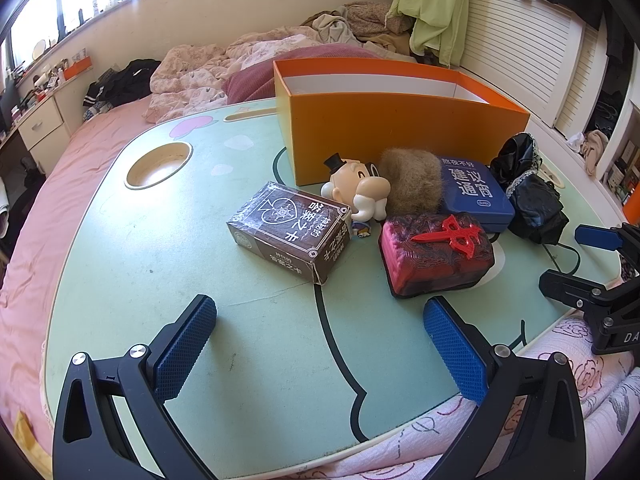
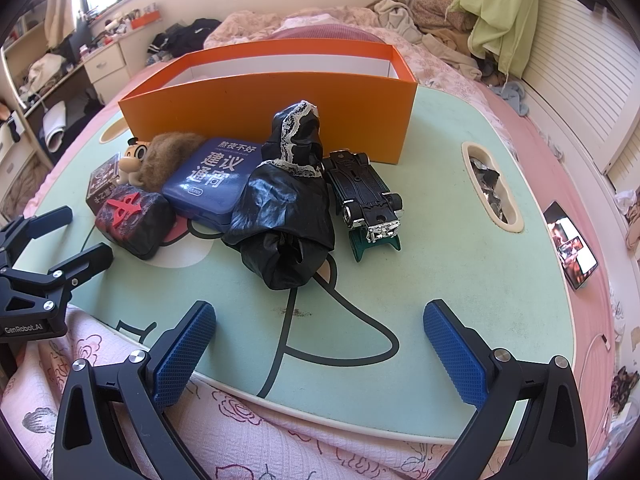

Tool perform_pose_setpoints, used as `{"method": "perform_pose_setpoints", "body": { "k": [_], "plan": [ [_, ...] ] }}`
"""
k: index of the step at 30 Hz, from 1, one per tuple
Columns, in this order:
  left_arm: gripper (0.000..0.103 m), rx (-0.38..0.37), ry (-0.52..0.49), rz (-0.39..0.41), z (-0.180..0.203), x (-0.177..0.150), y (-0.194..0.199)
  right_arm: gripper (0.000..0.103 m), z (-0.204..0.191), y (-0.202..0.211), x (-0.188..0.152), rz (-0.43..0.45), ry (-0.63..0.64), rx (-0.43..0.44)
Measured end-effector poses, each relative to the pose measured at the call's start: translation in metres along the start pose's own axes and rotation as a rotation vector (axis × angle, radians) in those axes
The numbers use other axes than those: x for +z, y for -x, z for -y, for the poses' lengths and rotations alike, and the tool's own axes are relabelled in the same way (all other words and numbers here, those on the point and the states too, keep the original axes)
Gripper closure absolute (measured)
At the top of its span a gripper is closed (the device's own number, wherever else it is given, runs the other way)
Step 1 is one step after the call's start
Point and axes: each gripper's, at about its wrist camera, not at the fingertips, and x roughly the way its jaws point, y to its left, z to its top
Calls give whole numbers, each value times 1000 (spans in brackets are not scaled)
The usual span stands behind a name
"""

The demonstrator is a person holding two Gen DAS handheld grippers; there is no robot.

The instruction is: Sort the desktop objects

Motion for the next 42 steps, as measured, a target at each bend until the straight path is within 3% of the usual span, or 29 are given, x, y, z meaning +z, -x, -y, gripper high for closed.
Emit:
{"method": "perform_pose_setpoints", "body": {
  "k": [19,20,22,25,26,29,31,34,37,42],
  "plan": [
    [0,0,2,1,0,1,0,0,1,1,-1,3,1,1],
    [0,-1,3,1,0,1,0,5,1,2,-1,7,2,2],
    [0,0,2,1,0,1,0,25,2,7,-1,28,13,7],
    [0,1,2,1,-1,1,0,68,-1,18,1,34,64,51],
    [0,2,3,1,0,2,0,74,-1,25,3,45,75,73],
    [0,2,4,1,-1,2,1,75,-4,55,16,116,91,120],
    [0,2,3,1,-1,2,1,73,-10,75,43,167,93,169],
    [0,2,4,2,-2,2,1,50,-27,79,88,144,94,296],
    [0,2,3,2,-1,2,1,49,-51,51,144,58,96,394],
    [0,0,6,7,-2,3,4,49,-80,-36,206,-205,-25,469]
  ]
}}
